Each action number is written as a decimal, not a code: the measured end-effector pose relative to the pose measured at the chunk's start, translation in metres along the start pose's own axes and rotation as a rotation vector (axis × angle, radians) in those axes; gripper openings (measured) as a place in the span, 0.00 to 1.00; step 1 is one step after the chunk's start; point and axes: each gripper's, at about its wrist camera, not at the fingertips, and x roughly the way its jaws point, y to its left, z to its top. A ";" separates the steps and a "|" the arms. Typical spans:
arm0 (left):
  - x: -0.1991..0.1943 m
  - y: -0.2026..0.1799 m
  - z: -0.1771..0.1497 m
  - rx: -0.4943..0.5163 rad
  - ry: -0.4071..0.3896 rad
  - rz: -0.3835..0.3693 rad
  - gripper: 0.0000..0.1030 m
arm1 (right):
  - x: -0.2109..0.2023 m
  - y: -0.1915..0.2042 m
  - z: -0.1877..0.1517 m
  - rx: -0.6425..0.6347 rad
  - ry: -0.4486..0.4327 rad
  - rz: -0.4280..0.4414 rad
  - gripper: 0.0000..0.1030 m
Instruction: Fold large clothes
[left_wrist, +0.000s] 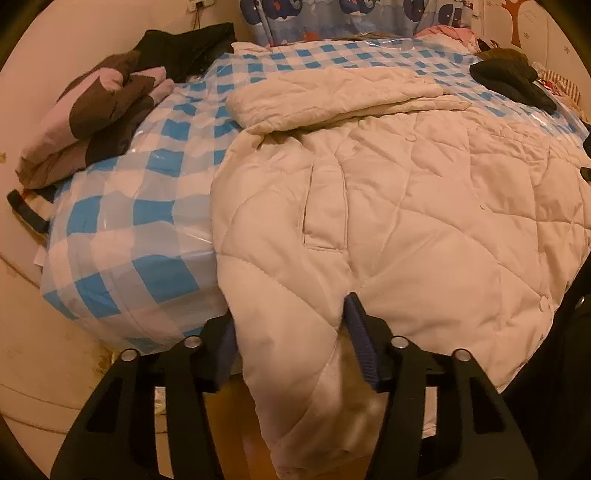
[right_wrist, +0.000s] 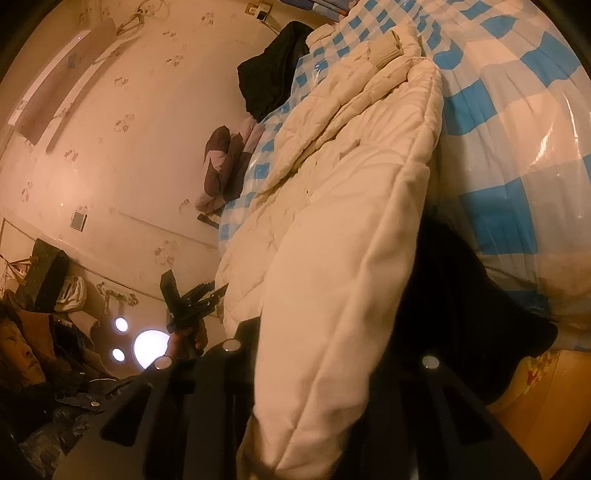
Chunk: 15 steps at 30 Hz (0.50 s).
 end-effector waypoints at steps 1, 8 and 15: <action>-0.001 0.000 0.000 0.002 -0.004 0.000 0.47 | 0.000 0.000 0.000 0.000 0.002 0.000 0.23; -0.007 -0.007 -0.002 0.031 -0.021 0.022 0.40 | 0.000 -0.001 0.002 -0.003 0.012 -0.004 0.23; -0.002 -0.012 -0.005 0.044 -0.015 0.070 0.60 | 0.000 -0.007 0.003 0.019 0.005 -0.007 0.33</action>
